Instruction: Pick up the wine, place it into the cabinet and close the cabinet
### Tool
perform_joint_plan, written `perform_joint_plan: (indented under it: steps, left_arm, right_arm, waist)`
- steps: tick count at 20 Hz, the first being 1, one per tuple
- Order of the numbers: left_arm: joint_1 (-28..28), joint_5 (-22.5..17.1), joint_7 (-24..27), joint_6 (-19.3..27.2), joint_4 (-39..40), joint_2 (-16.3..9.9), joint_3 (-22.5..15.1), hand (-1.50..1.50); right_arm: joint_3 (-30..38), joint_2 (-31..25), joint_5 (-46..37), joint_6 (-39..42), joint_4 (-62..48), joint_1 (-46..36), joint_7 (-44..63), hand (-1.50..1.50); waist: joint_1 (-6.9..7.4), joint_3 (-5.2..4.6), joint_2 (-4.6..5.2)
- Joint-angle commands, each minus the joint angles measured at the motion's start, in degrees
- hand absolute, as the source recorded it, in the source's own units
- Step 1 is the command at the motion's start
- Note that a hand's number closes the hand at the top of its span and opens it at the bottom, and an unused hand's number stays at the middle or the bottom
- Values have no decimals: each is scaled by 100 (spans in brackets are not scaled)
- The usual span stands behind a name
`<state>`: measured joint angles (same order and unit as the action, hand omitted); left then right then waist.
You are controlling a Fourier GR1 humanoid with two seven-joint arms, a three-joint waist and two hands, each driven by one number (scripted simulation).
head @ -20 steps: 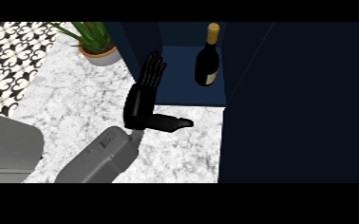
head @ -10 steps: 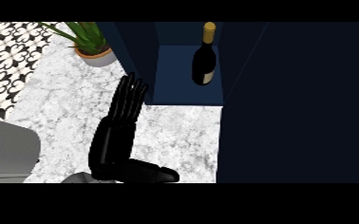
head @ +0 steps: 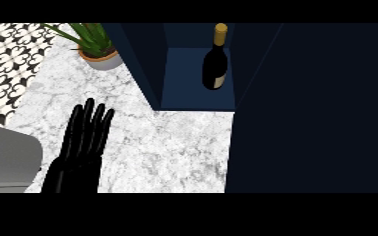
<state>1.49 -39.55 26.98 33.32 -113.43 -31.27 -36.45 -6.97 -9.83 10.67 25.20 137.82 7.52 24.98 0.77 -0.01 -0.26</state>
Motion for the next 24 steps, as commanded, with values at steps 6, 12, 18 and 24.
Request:
perform_joint_plan:
  steps: [6,12,18,24]
  left_arm:
    - [1851,-199,582,-510,-1115,-759,760,-150]
    - [2566,-783,723,-1421,-1142,-1093,1863,-150]
    - [3413,-1304,829,-2381,-1120,-1496,2879,-150]
    - [3776,-1704,861,-3281,-868,-1555,3777,-150]
  right_arm:
    - [-1149,239,592,-155,308,-33,997,150]
    - [-2121,513,72,-584,890,-176,1720,150]
    - [-3346,975,-1314,-1720,-151,-1483,1527,150]
    - [-3820,981,-1944,-2663,-659,-2768,1914,150]
  waist:
    - [99,-9,-4]
    - [16,-10,-4]
    - [128,-16,-19]
    - [112,-13,-18]
